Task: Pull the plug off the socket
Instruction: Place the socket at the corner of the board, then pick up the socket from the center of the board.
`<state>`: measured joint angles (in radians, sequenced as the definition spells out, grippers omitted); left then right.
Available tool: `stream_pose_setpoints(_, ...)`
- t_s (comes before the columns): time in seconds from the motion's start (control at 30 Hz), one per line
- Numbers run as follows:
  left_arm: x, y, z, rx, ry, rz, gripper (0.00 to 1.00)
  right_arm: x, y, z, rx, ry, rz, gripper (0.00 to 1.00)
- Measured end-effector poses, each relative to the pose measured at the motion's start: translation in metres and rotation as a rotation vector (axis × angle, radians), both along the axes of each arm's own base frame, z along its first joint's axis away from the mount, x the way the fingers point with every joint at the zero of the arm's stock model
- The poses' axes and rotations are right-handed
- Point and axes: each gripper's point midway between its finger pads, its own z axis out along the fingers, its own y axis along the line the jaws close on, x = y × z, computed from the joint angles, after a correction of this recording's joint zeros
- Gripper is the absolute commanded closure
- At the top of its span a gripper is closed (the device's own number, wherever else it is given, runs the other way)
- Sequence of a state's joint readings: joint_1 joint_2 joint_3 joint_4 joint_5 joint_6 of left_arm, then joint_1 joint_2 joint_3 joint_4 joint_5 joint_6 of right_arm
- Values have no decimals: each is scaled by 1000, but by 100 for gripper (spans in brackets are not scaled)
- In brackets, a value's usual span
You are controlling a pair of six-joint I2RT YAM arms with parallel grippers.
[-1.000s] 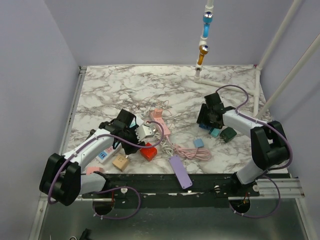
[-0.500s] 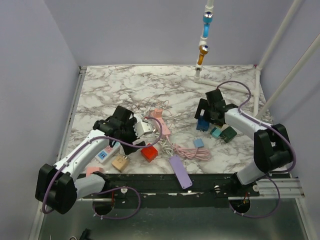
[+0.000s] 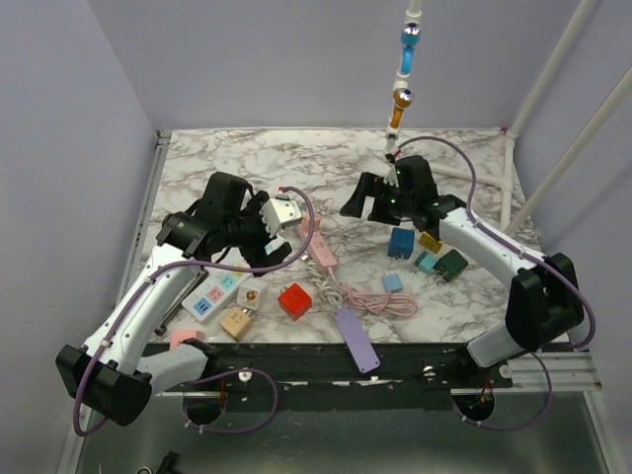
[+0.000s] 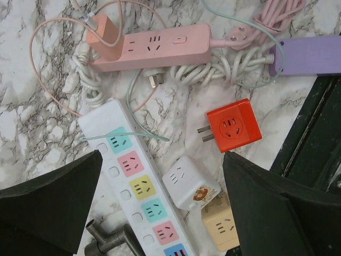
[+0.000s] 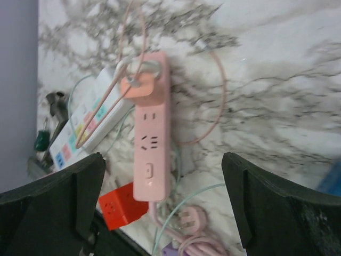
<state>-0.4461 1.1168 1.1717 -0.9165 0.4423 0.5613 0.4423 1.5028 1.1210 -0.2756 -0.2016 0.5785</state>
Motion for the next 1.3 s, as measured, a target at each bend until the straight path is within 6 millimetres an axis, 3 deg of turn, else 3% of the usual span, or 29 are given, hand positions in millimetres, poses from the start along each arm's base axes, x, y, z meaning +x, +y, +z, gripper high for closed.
stream_pose_setpoints(0.1,2,-1,1,-12,14,23,1,-14,33,-13,88,55,116,0)
stream_pose_setpoints(0.27,13,3,-2,-21,30,76,1,-43,58,-66,135,222,221,0)
stream_pose_setpoints(0.47,27,9,-5,-38,34,134,1,-46,79,-83,198,272,282,0)
stream_pose_setpoints(0.63,35,13,-4,-46,27,163,2,-43,92,-101,261,323,292,7)
stream_pose_setpoints(1.07,38,16,1,-54,2,178,1,-41,113,-110,437,358,296,30)
stream_pose_setpoints(1.23,38,18,4,-54,-11,183,2,-44,116,-113,514,372,283,48)
stream_pose_setpoints(1.3,38,18,5,-52,-13,186,1,-44,118,-113,551,372,276,60)
